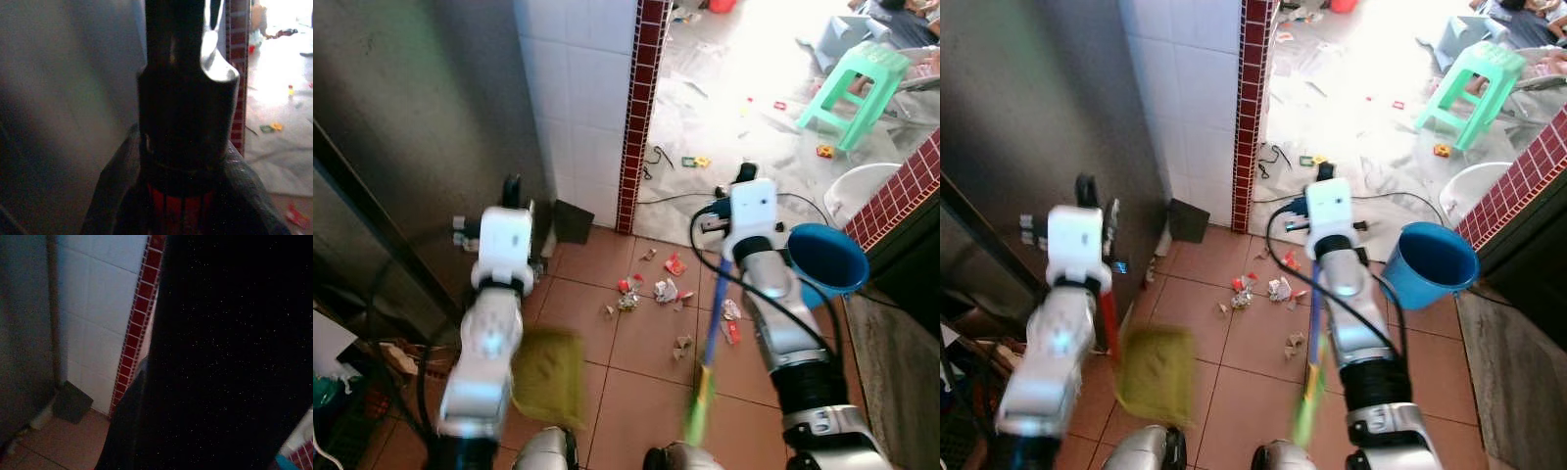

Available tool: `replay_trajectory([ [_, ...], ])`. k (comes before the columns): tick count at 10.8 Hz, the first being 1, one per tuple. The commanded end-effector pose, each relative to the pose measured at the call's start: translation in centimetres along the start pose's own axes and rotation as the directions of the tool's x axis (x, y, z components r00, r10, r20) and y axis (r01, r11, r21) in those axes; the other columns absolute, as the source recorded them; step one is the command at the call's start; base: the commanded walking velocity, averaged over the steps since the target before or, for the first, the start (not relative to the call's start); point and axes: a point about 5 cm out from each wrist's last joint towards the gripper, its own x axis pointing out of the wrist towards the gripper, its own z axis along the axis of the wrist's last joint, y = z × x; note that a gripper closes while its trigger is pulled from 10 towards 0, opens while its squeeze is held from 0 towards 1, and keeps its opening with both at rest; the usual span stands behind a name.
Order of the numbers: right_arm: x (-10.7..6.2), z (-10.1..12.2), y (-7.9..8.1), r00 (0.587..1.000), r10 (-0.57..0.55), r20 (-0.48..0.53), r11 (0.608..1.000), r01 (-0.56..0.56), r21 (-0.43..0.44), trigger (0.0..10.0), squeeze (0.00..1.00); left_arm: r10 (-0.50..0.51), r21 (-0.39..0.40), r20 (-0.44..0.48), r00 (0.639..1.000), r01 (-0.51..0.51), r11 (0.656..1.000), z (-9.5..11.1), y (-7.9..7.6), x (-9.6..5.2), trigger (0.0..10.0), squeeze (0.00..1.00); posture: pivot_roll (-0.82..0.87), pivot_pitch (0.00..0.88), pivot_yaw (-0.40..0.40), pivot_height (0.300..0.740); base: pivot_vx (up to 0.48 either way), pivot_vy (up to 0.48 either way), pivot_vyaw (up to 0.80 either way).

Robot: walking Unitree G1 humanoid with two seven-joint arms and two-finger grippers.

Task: Sweep floor

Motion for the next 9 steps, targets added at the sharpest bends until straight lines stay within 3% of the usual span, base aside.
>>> replay_trajectory([
  [1, -0.3, -0.1, -0.3, 1.000, -0.013, 0.014, 1.000, 0.013, -0.007, 10.0, 0.00, 0.000, -0.025, 0.034, 0.999, 0.001, 1.000, 0.6, 0.1, -0.2, 10.0, 0.00, -0.01, 0.000, -0.028, 0.740, 0.000, 0.000, 0.00],
  [3, -1.2, -1.2, -1.3, 0.998, -0.061, -0.001, 0.998, 0.061, 0.004, 10.0, 0.00, 0.040, -0.047, 0.022, 0.999, -0.039, 0.998, 0.5, 1.0, -0.3, 10.0, 0.00, -0.01, 0.000, -0.015, 0.740, 0.000, 0.000, 0.00],
  [5, -2.5, -4.2, -1.8, 0.990, -0.118, -0.070, 0.993, 0.119, 0.006, 10.0, 0.00, 0.015, -0.056, -0.008, 1.000, -0.015, 0.998, -1.1, 0.9, -1.1, 10.0, 0.00, -0.01, 0.000, -0.010, 0.740, 0.000, 0.000, 0.00],
  [6, -2.4, -4.2, -0.7, 0.993, -0.093, -0.067, 0.995, 0.094, 0.020, 10.0, 0.00, 0.001, -0.076, -0.042, 0.999, -0.004, 0.997, -1.7, 0.7, -1.0, 10.0, 0.00, -0.03, 0.000, 0.007, 0.740, 0.000, 0.000, 0.00],
  [9, -1.1, -2.7, -0.2, 0.996, -0.090, -0.016, 0.995, 0.091, 0.043, 10.0, 0.00, -0.085, -0.072, 0.017, 0.996, 0.086, 0.994, -0.2, -0.7, -0.4, 10.0, 0.00, -0.01, 0.000, 0.000, 0.740, 0.000, 0.000, -0.13],
])
